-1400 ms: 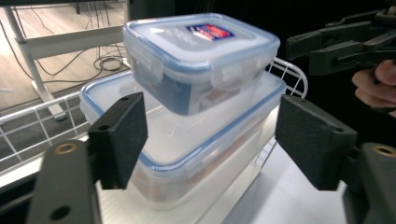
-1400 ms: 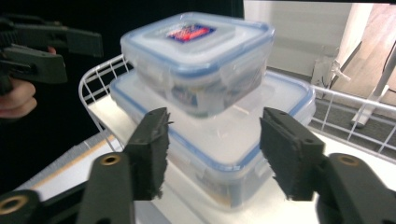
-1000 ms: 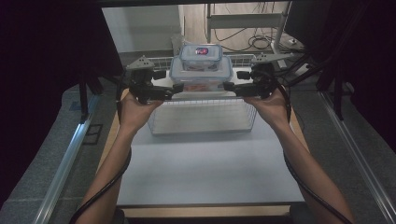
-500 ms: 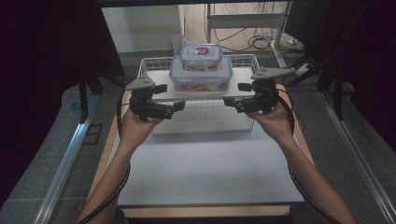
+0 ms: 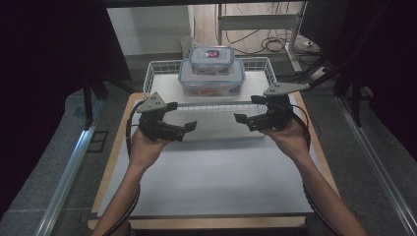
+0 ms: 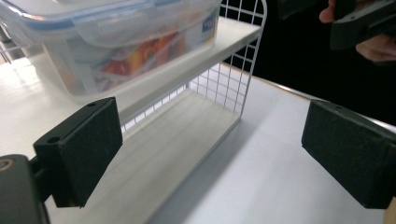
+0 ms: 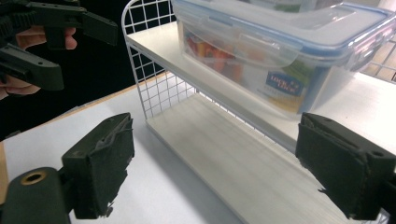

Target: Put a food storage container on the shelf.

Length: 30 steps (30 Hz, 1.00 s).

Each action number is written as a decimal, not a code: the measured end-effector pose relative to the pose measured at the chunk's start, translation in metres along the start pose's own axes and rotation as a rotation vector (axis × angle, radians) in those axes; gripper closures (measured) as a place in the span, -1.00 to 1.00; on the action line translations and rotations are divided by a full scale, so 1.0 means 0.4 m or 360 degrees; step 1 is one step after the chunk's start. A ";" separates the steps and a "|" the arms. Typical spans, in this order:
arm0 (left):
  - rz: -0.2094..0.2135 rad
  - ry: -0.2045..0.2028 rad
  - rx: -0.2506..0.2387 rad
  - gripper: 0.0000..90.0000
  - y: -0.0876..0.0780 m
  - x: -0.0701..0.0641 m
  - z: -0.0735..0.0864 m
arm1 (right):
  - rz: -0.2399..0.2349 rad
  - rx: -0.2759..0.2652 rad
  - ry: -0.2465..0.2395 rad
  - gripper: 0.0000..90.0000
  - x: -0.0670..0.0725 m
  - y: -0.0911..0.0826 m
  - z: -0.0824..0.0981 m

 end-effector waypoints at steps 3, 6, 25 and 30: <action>-0.0011 0.0012 0.0010 -0.91 0.003 -0.010 0.016 | 0.0009 0.0000 -0.0011 -0.80 0.004 -0.003 0.013; -0.0024 0.0022 0.0028 -0.92 0.008 -0.018 0.036 | 0.0023 0.0006 -0.0038 -0.84 0.010 -0.006 0.030; -0.0075 -0.0003 0.0082 -0.94 0.019 -0.050 0.156 | 0.0043 0.0058 -0.0010 -0.94 0.008 -0.025 0.173; -0.0076 -0.0007 0.0096 -0.94 0.011 -0.068 0.188 | 0.0044 0.0079 -0.0002 -0.94 0.014 -0.036 0.207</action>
Point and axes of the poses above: each handheld gripper's, and its own axes: y roughly forward along the jaws, z roughly out of its underside, x roughly to its left, the point moved 9 cm from there along y, roughly forward along the jaws, and after that the axes turned 12 degrees about z, right-handed, at the moved point
